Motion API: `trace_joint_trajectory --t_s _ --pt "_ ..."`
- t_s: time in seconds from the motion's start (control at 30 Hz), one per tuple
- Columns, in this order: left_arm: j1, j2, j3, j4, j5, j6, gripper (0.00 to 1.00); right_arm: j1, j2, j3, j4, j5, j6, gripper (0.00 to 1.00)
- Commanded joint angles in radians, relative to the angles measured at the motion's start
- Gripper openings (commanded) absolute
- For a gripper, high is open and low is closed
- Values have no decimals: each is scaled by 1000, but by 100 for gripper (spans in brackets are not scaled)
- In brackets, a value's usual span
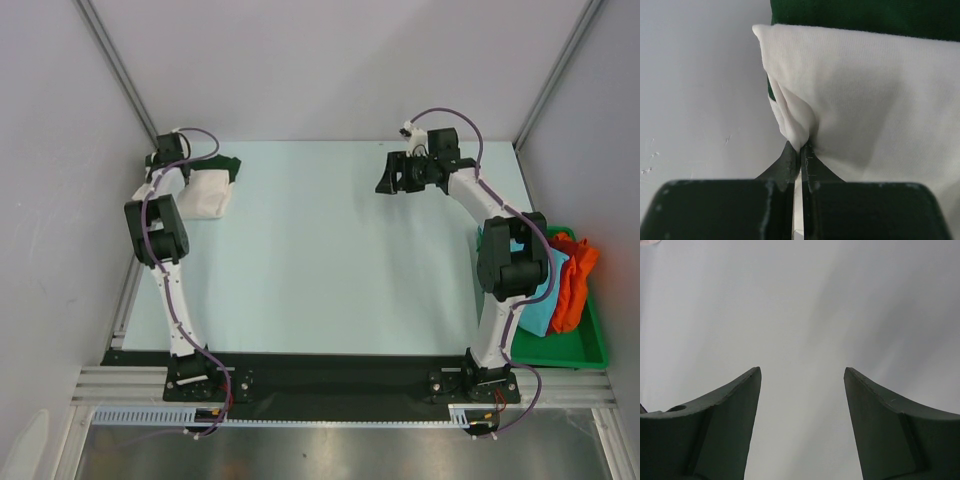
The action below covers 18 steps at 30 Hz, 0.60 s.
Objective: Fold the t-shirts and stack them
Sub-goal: Neatly place the folded tshirt to the corner
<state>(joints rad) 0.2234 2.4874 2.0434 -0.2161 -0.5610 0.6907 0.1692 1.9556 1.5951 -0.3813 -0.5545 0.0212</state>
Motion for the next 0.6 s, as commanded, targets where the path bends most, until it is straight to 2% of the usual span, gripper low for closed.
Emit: trace_joint_trajectory --t_s 0.0,0.57 --pt "25 -1 26 49 -37 18 1 7 -50 -6 35 11 -18 73" --pt "24 50 89 37 -34 -23 0 38 -60 -18 24 31 -50 73"
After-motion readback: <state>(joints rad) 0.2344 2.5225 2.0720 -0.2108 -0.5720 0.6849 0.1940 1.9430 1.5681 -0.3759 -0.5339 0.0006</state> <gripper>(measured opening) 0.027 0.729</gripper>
